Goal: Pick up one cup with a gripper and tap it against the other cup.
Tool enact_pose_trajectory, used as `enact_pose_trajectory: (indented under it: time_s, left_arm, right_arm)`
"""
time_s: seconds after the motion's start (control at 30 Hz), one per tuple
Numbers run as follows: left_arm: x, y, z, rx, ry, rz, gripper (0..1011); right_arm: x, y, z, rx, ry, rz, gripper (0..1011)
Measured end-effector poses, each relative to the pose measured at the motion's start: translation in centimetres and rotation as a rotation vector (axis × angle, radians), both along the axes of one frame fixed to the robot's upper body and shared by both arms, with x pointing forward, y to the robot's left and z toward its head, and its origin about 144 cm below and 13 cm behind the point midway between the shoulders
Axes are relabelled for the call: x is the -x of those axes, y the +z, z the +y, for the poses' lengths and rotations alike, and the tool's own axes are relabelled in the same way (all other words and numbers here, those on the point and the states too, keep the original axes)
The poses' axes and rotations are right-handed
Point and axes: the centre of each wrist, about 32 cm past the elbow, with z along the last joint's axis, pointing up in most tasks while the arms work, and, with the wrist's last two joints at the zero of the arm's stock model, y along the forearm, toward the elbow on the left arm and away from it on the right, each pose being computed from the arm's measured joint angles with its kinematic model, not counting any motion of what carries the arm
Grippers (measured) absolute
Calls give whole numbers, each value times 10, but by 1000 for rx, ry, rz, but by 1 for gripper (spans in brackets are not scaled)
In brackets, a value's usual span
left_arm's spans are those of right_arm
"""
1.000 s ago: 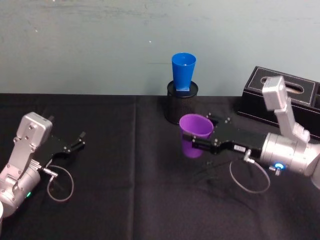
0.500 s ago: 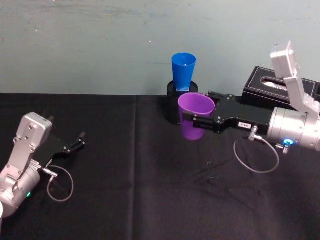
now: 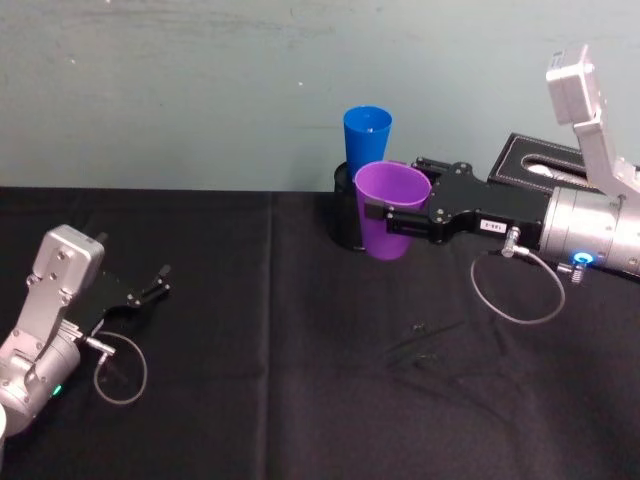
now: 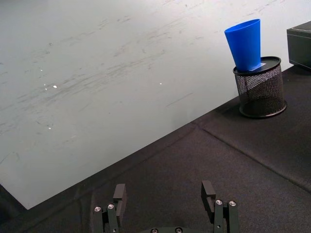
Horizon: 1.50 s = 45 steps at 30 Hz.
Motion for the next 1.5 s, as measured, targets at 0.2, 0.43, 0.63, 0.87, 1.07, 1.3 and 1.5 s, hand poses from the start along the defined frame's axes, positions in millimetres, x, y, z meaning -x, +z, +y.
enact_pose_trajectory:
  time_s: [0.2,0.43,0.63,0.87,1.07,1.3,1.5]
  left_arm:
    - [0,0,0,0,0,0,1011]
    - [0,0,0,0,0,0,1011]
    - [0,0,0,0,0,0,1011]
    - [0,0,0,0,0,0,1011]
    - [0,0,0,0,0,0,1011]
    - [0,0,0,0,0,0,1011]
    - [0,0,0,0,0,0,1011]
  right_arm:
    - [0,-1,0,-2,-1,2,723]
    - [0,-2,0,-3,-2,3,723]
    - [0,-2,-1,-3,-3,3,723]
    - [0,-2,0,-4,-3,3,723]
    - [1,-3,-1,-4,-3,2,723]
    - [1,-3,-1,-4,-3,2,723]
    - [1,-3,-1,-4,-3,3,723]
